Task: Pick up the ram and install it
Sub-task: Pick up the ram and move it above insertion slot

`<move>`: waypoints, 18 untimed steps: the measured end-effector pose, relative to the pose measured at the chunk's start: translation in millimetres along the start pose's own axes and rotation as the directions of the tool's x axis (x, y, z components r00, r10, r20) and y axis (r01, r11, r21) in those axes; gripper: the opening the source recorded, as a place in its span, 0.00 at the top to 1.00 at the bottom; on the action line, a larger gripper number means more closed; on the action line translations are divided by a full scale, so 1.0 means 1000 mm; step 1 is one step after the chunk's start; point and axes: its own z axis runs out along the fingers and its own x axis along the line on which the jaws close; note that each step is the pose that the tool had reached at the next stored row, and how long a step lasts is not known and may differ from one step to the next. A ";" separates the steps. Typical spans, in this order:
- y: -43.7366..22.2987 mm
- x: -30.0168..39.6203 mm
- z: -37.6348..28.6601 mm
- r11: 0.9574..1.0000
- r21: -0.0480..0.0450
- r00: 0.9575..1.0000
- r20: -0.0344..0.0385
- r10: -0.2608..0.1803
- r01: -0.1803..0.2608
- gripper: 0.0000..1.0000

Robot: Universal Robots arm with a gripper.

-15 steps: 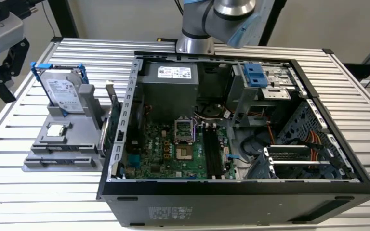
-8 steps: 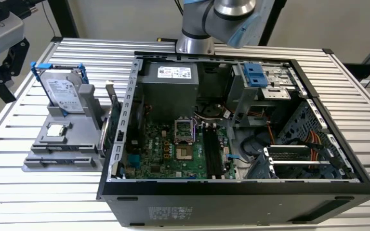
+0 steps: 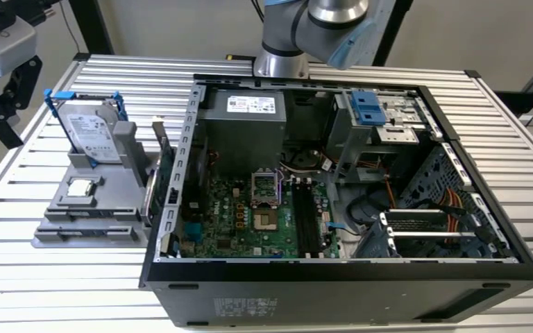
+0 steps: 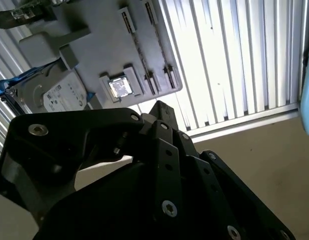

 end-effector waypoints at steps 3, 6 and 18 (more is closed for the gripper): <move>0.0000 0.0000 0.0000 1.000 0.000 1.000 -0.001 -0.023 0.023 1.00; 0.0000 0.0000 0.0000 0.999 -0.001 0.999 -0.002 -0.047 0.047 1.00; -0.0001 0.0000 0.0000 0.989 -0.002 0.989 -0.008 -0.145 0.145 1.00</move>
